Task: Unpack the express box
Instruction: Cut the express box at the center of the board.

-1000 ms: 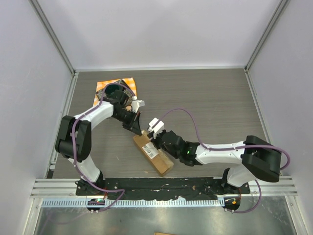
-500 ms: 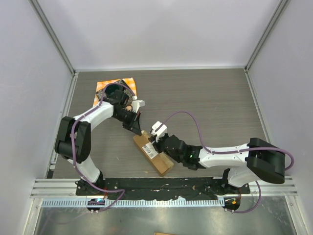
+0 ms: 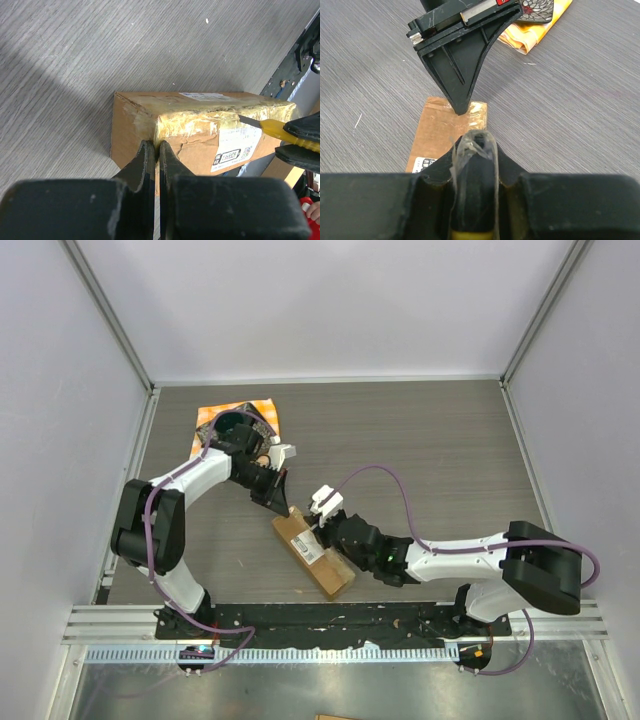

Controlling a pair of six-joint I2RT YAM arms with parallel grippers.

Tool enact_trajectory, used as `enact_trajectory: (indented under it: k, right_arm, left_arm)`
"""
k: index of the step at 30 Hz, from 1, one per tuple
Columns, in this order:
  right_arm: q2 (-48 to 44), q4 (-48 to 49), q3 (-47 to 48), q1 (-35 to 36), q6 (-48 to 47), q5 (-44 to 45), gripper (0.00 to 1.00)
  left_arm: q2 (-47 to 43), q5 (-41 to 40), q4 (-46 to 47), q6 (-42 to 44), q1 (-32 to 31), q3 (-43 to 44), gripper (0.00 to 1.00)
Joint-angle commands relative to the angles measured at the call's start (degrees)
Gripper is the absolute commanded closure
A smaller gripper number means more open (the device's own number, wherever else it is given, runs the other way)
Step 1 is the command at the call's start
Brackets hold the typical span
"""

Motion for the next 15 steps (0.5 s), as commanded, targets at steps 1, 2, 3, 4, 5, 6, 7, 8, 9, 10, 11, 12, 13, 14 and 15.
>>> enact_trajectory:
  k: [1, 2, 3, 4, 5, 6, 7, 8, 9, 10, 11, 12, 13, 14, 15]
  right_arm:
    - [0.94, 4.24, 0.72, 0.0, 0.01, 0.2, 0.99]
    - [1.37, 4.42, 0.81, 0.0, 0.28, -0.07, 0.99]
    - [1.55, 4.59, 0.81, 0.0, 0.54, -0.16, 0.99]
    - [1.82, 4.77, 0.72, 0.0, 0.81, -0.59, 0.99]
    - [2.43, 4.86, 0.72, 0.0, 0.9, -0.51, 0.99]
    - [2.61, 4.94, 0.72, 0.0, 0.9, -0.51, 0.99]
    - [2.96, 5.12, 0.64, 0.0, 0.99, -0.42, 0.99]
    - [3.22, 5.21, 0.46, 0.0, 0.99, -0.51, 0.99]
    - [3.49, 5.47, 0.28, -0.08, 0.99, -0.42, 0.99]
    - [3.58, 5.56, -0.07, -0.08, 1.07, -0.16, 0.99]
    - [3.49, 5.56, -0.16, -0.17, 0.9, 0.02, 0.99]
    - [3.49, 5.47, -0.33, -0.26, 0.9, -0.07, 0.99]
    - [3.31, 5.3, -0.51, -0.26, 0.9, -0.16, 0.99]
    - [3.23, 5.04, -0.51, -0.35, 0.99, -0.16, 0.99]
    - [2.96, 4.51, -0.68, -0.26, 1.16, -0.25, 0.99]
  left_arm:
    - [0.94, -7.49, 0.78, 1.3, -0.33, -1.59, 1.0]
    - [0.94, -7.57, 0.69, 1.22, -0.33, -1.59, 1.0]
    - [0.86, -7.57, 0.69, 1.3, -0.33, -1.59, 1.0]
    - [0.94, -7.66, 0.69, 1.22, -0.33, -1.5, 1.0]
    - [0.86, -7.66, 0.69, 1.22, -0.24, -1.5, 1.0]
    - [0.85, -7.66, 0.69, 1.3, -0.33, -1.58, 1.0]
    - [0.85, -7.66, 0.69, 1.3, -0.33, -1.59, 1.0]
    - [0.85, -7.66, 0.69, 1.39, -0.33, -1.67, 1.0]
    - [0.77, -7.66, 0.69, 1.39, -0.33, -1.67, 1.0]
    - [0.68, -7.66, 0.6, 1.3, -0.33, -1.76, 1.0]
    - [0.77, -7.49, 0.6, 1.3, -0.33, -1.76, 1.0]
    - [0.68, -7.57, 0.6, 1.39, -0.33, -1.85, 1.0]
    - [0.59, -7.57, 0.52, 1.39, -0.33, -1.85, 1.0]
    - [0.59, -7.49, 0.6, 1.3, -0.33, -1.85, 1.0]
    - [0.59, -7.48, 0.6, 1.39, -0.33, -1.85, 1.0]
